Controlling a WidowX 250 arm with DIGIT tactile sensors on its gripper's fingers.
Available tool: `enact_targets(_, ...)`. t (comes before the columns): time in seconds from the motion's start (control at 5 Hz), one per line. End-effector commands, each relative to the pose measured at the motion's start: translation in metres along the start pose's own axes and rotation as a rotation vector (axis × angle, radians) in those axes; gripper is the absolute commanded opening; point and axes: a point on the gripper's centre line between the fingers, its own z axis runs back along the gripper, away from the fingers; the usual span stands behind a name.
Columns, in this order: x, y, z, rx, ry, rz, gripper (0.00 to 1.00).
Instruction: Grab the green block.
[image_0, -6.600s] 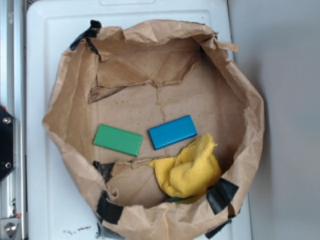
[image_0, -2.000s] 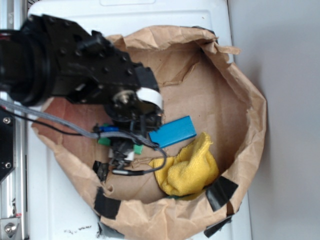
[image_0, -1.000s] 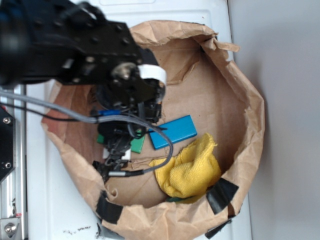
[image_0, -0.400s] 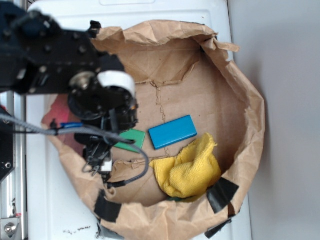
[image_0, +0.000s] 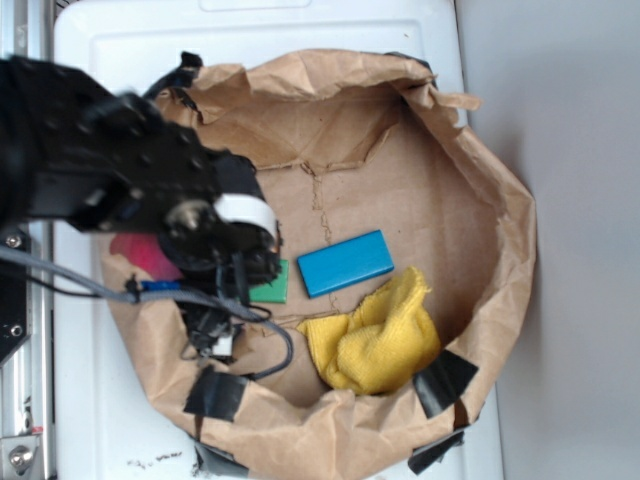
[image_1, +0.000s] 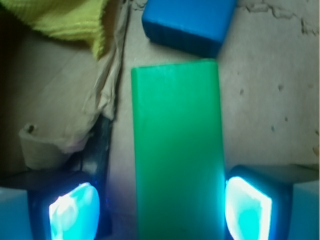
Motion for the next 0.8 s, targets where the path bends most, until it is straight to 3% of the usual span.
enact_targets(0.0,0.016,-0.004,0.018,-0.013,-0.03,0.031,0.0)
enact_targets(0.2,0.022,-0.013,0.052,-0.05,-0.047,0.075,0.0)
enact_targets(0.4,0.03,-0.017,0.084,-0.131,-0.016,0.102,0.0)
enact_targets(0.6,0.032,-0.02,0.111,-0.169,0.009,0.1,0.0)
